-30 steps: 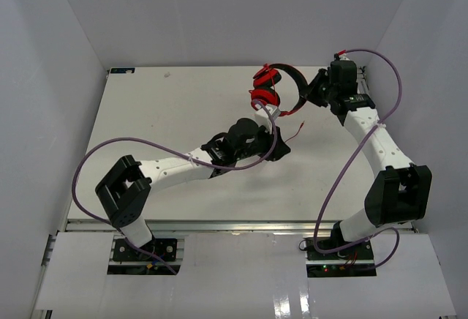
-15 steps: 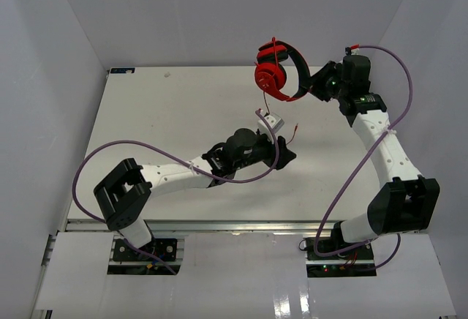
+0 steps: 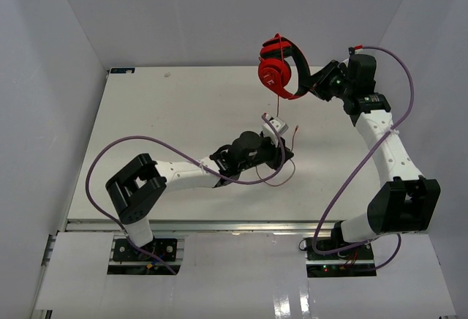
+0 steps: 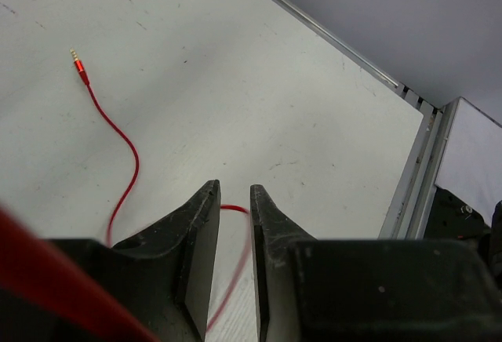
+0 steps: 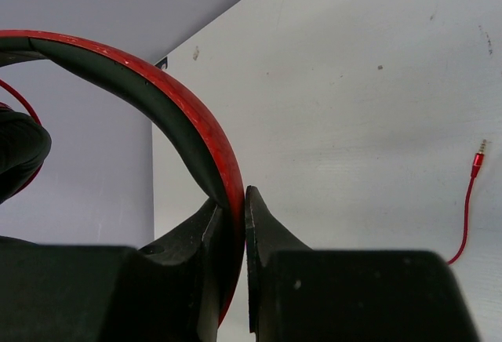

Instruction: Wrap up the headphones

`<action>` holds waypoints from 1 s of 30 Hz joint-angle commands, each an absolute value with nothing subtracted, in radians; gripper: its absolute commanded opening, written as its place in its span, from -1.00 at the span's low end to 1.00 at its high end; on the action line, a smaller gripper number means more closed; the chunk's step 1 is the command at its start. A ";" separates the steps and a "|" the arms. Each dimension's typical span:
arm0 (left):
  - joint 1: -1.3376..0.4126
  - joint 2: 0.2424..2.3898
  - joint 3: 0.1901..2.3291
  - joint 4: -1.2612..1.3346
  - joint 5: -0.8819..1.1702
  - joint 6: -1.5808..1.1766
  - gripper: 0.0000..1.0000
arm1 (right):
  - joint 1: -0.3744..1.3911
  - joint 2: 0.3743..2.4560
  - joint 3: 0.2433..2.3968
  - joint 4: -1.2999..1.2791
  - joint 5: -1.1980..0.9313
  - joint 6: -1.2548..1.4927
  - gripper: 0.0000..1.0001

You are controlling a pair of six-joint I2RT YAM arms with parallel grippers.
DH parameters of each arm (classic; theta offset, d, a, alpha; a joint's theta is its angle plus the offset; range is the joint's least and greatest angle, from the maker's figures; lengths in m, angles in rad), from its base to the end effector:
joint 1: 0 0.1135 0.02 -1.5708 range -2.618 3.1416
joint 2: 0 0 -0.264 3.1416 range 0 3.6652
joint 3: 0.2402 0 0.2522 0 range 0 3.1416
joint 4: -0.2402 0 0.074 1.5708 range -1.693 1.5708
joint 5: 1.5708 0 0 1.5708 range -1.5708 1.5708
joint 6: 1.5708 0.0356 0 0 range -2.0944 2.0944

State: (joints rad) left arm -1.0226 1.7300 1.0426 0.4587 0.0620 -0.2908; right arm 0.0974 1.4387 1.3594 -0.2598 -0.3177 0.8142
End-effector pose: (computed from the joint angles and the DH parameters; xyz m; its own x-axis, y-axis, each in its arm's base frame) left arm 0.2045 -0.3391 0.2403 -0.3664 0.0510 -0.9290 0.8123 0.5044 -0.2927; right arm 0.3332 0.0437 0.3797 -0.5076 0.6445 -0.5718 -0.0239 0.6529 0.7571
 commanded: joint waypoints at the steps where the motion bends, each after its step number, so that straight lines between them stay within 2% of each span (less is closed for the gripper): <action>1: -1.032 1.709 1.031 0.530 0.054 -0.246 -0.96 | 0.072 1.401 1.403 -0.156 -0.423 0.879 -0.85; 6: -1.032 1.677 0.946 0.612 0.061 -0.198 -0.91 | 0.045 1.396 1.402 -0.140 -0.527 0.887 -0.85; 9: -1.032 1.679 0.929 0.636 0.099 -0.192 -0.70 | 0.020 1.398 1.353 -0.060 -0.649 0.941 -0.85; 12: -1.032 1.695 0.937 0.643 0.147 -0.194 -0.37 | 0.012 1.405 1.312 0.031 -0.749 0.986 -0.85; 15: -1.032 1.708 0.940 0.644 0.170 -0.195 -0.24 | 0.012 1.404 1.312 0.034 -0.778 0.976 -0.85; 20: -1.032 1.731 0.948 0.632 0.184 -0.186 -0.21 | 0.012 1.387 1.320 0.034 -0.793 0.967 -0.85; 30: -1.031 1.744 0.902 0.656 0.181 -0.172 -0.01 | 0.012 1.355 1.318 0.032 -0.789 0.947 -0.85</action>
